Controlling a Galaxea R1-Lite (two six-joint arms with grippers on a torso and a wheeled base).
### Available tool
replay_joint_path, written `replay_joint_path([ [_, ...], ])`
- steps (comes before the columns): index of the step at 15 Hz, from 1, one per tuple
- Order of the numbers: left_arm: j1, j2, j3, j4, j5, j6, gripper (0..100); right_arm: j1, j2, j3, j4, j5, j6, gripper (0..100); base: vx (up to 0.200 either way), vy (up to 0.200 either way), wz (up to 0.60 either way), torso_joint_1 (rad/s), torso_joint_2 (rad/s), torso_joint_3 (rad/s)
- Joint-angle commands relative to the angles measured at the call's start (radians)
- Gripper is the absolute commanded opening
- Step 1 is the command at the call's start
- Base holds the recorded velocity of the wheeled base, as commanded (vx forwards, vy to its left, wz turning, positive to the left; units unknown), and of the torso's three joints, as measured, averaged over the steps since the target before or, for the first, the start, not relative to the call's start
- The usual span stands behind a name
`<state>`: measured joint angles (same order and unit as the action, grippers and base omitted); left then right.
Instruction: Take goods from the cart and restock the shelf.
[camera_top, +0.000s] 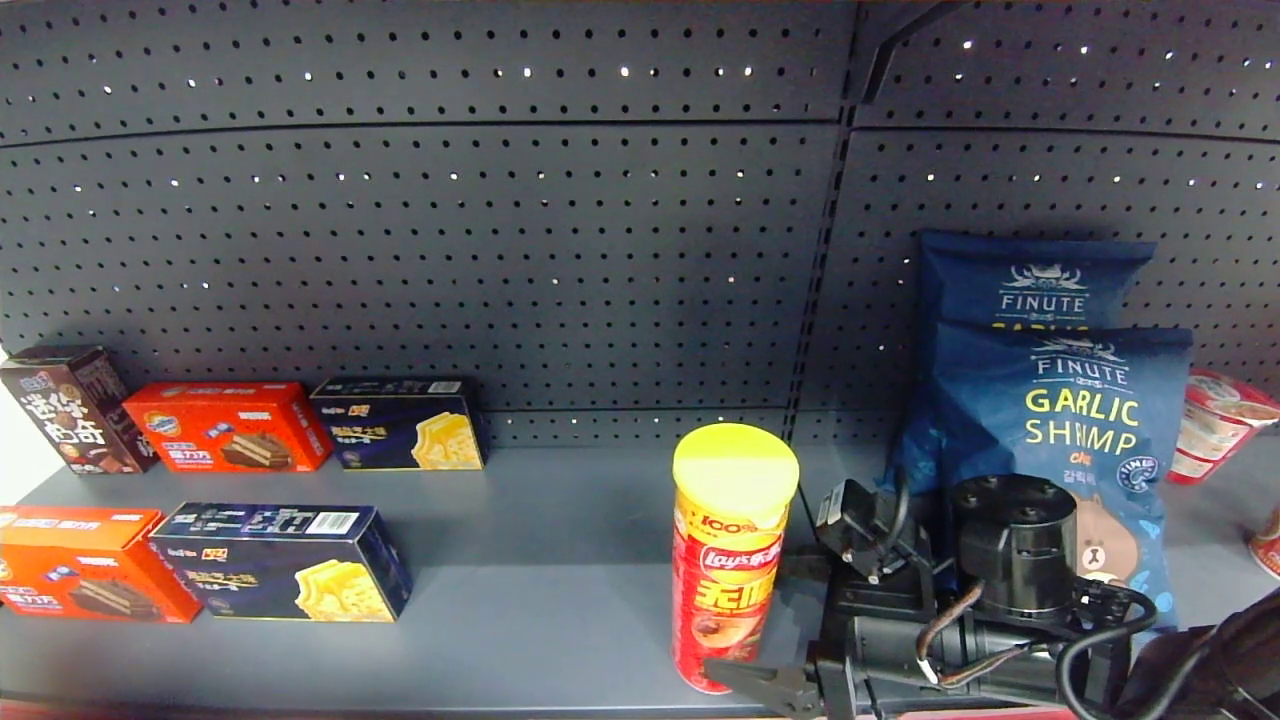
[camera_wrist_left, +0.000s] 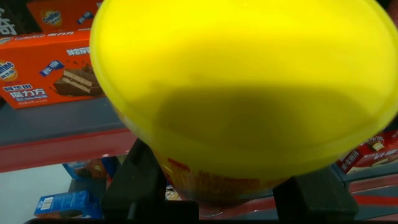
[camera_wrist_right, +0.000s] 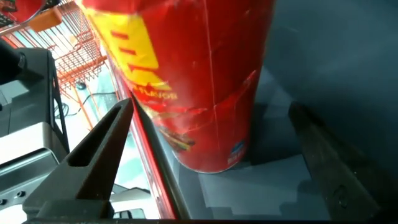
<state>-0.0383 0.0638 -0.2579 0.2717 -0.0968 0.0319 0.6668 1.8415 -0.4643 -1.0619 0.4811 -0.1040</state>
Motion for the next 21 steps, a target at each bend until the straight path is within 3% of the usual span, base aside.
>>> replay_joint_path([
  [1,0.000,0.001,0.000,0.000,0.000,-0.001,0,0.002,0.007,-0.010,-0.001,-0.001,0.001,100,0.000,0.000,0.00,0.000,0.00,0.000],
  [21,0.000,0.001,0.008,0.000,0.000,-0.001,0,0.000,-0.013,-0.011,0.002,-0.050,0.001,100,0.000,0.000,0.00,0.000,0.00,0.000],
])
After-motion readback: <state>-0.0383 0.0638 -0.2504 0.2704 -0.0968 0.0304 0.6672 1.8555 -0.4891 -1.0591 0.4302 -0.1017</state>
